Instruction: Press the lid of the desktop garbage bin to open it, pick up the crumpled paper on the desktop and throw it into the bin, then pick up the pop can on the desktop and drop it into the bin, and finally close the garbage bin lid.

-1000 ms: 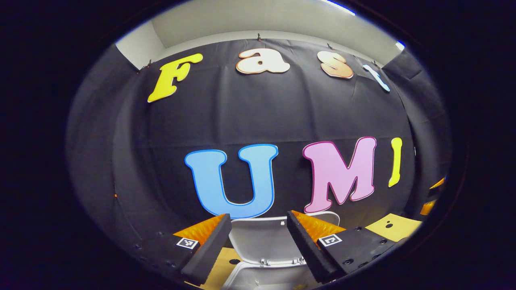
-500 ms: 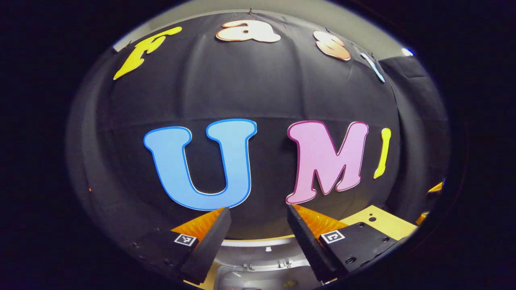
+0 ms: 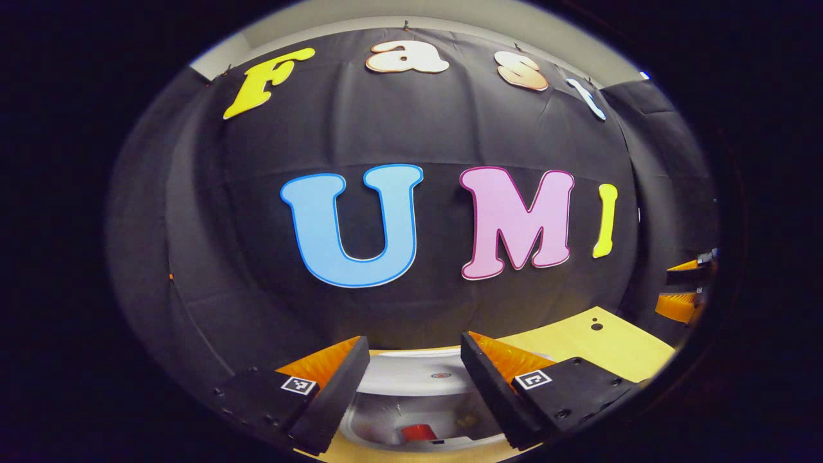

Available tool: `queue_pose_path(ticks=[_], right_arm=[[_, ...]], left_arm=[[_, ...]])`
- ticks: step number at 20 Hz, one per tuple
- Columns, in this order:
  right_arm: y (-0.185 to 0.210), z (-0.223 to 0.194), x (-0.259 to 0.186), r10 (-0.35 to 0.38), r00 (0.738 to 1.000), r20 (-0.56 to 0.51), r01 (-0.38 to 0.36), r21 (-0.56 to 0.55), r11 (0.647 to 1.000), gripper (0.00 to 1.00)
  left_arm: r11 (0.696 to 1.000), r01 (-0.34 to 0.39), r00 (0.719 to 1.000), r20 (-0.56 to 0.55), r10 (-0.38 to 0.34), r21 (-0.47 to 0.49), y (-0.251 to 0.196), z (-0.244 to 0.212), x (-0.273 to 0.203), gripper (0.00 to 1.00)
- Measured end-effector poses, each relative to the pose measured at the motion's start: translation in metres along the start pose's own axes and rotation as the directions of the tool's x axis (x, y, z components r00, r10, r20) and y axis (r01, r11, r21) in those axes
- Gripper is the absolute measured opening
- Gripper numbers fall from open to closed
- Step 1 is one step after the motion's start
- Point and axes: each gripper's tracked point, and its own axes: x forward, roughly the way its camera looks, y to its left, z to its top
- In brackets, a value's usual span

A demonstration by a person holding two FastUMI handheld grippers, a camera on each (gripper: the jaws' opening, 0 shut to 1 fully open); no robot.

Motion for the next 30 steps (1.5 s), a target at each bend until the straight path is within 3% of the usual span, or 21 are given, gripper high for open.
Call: queue_pose_path(ticks=[6,9,13,17,20,24,27,30], right_arm=[[-0.006,-0.010,-0.026,-0.068,0.997,0.023,0.068,0.033,0.997,0.97],[0.004,-0.020,-0.043,-0.080,0.997,0.008,0.079,0.031,0.996,0.97],[0.018,-0.012,-0.060,-0.102,0.994,0.026,0.102,0.004,0.995,0.97],[0.033,-0.027,-0.080,-0.117,0.993,0.006,0.117,-0.014,0.993,0.97],[0.036,-0.042,-0.093,-0.141,0.990,-0.016,0.141,-0.001,0.990,0.97],[0.032,-0.050,-0.112,-0.181,0.983,-0.031,0.182,0.024,0.983,0.97],[0.024,-0.051,-0.128,-0.217,0.976,-0.020,0.217,0.052,0.975,0.97],[0.023,-0.042,-0.147,-0.237,0.972,0.001,0.236,0.103,0.966,0.97]], left_arm=[[1.000,-0.012,1.000,-0.004,0.013,0.028,-0.015,-0.059,-0.017,0.99],[0.999,-0.007,0.999,0.038,0.006,0.034,-0.020,-0.061,-0.020,0.99],[1.000,0.001,1.000,-0.010,0.000,0.015,-0.017,-0.083,-0.020,1.00],[0.998,0.002,0.999,0.034,-0.004,0.055,-0.019,-0.090,-0.027,1.00],[1.000,0.005,0.998,0.058,-0.006,0.024,-0.021,-0.097,-0.026,1.00],[1.000,0.003,0.998,0.055,-0.003,-0.006,-0.020,-0.087,-0.037,1.00],[0.998,-0.036,0.979,0.197,0.045,-0.049,-0.019,-0.034,-0.073,0.96],[0.997,-0.074,0.957,0.281,0.065,0.023,-0.038,0.004,-0.120,0.96]])
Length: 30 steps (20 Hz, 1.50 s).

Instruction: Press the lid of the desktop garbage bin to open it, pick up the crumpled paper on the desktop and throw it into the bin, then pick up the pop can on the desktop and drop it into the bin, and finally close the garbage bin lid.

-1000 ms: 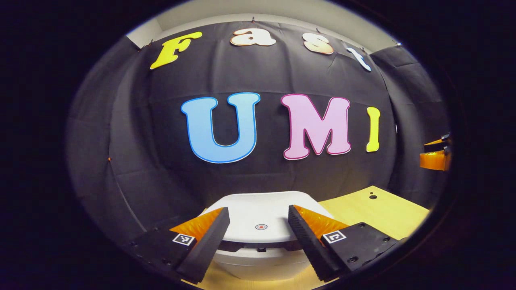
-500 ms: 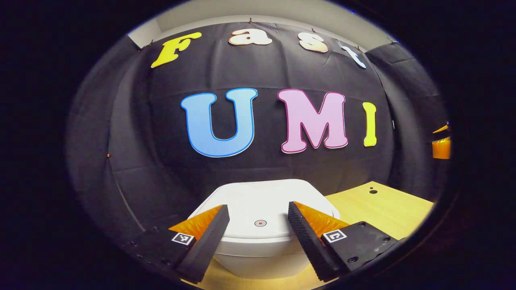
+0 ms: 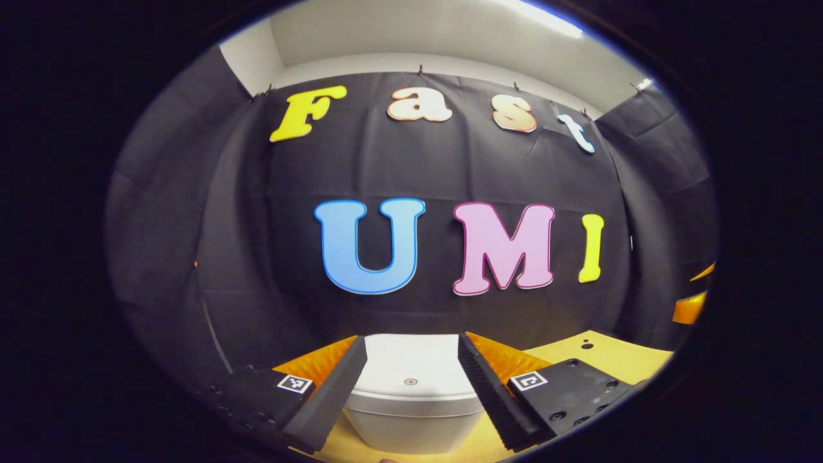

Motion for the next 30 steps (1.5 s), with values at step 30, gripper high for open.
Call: queue_pose_path(ticks=[30], right_arm=[[0.029,0.059,-0.063,0.031,0.945,0.325,-0.040,0.020,0.999,0.97]], left_arm=[[0.997,0.077,0.996,0.054,-0.078,0.016,-0.038,0.045,-0.116,0.97]])
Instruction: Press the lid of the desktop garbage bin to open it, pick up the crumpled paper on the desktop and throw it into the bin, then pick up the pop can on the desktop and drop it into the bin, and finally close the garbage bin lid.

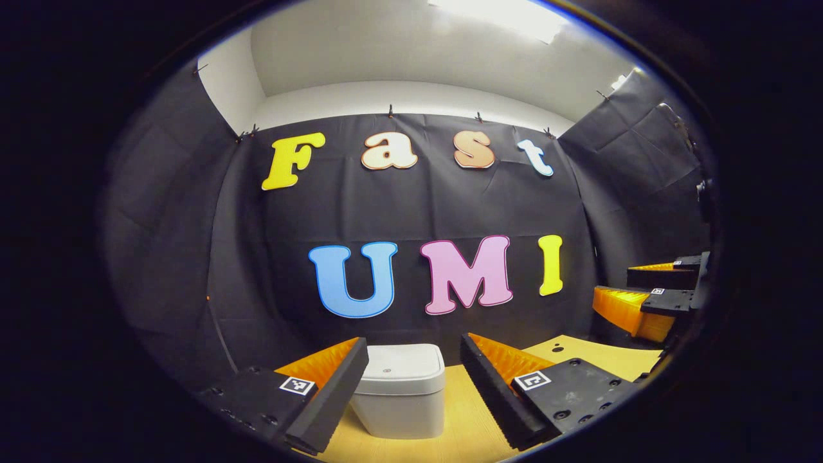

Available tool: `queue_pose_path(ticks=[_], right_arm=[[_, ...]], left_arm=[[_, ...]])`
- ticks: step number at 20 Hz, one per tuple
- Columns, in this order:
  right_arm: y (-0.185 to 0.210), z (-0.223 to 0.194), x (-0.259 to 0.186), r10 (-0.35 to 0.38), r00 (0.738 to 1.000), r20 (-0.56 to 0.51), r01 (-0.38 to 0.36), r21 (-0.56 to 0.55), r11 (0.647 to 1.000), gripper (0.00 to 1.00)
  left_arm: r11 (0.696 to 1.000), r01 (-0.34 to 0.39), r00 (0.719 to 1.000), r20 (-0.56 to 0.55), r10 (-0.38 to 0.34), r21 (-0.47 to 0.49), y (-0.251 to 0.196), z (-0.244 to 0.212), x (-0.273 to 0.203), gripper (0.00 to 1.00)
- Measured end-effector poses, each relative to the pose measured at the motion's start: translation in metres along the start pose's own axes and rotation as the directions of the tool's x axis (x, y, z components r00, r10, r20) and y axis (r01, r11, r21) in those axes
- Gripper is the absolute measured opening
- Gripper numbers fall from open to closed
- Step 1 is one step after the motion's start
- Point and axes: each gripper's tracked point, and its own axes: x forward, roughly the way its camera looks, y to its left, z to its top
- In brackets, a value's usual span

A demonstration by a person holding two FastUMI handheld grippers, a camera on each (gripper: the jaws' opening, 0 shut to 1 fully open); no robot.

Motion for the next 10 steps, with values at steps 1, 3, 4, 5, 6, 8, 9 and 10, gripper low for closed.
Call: queue_pose_path(ticks=[1,3,4,5,6,8,9,10], right_arm=[[-0.001,0.001,-0.001,-0.004,1.000,0.008,0.004,0.001,1.000,0.97],[-0.004,0.003,-0.001,-0.016,1.000,0.022,0.016,0.000,1.000,0.97],[-0.005,0.001,-0.001,-0.021,1.000,0.021,0.021,-0.001,1.000,0.97],[-0.006,0.000,0.000,-0.026,1.000,0.013,0.026,0.001,1.000,0.97],[-0.006,-0.002,0.000,-0.026,1.000,0.007,0.026,0.009,1.000,0.97],[-0.008,-0.001,0.002,-0.035,0.999,0.008,0.035,0.015,0.999,0.97],[-0.011,-0.001,0.002,-0.040,0.999,0.013,0.040,0.011,0.999,0.97],[-0.012,0.000,0.003,-0.042,0.999,0.015,0.042,0.005,0.999,0.97]], left_arm=[[1.000,0.004,1.000,-0.003,-0.004,0.001,-0.001,-0.001,0.001,0.97],[1.000,0.011,1.000,0.001,-0.011,0.000,-0.002,0.000,0.003,0.97],[1.000,0.015,1.000,0.001,-0.015,-0.003,-0.003,-0.002,0.004,0.96],[1.000,0.019,1.000,-0.004,-0.019,-0.005,-0.005,-0.003,0.006,0.96],[1.000,0.024,1.000,-0.011,-0.024,-0.006,-0.006,-0.006,0.007,0.96],[1.000,0.027,1.000,-0.014,-0.027,0.004,-0.006,-0.008,0.008,0.96],[1.000,0.028,1.000,-0.012,-0.028,0.005,-0.006,-0.008,0.009,0.96],[1.000,0.028,0.999,-0.016,-0.028,0.001,-0.006,-0.010,0.010,0.96]])
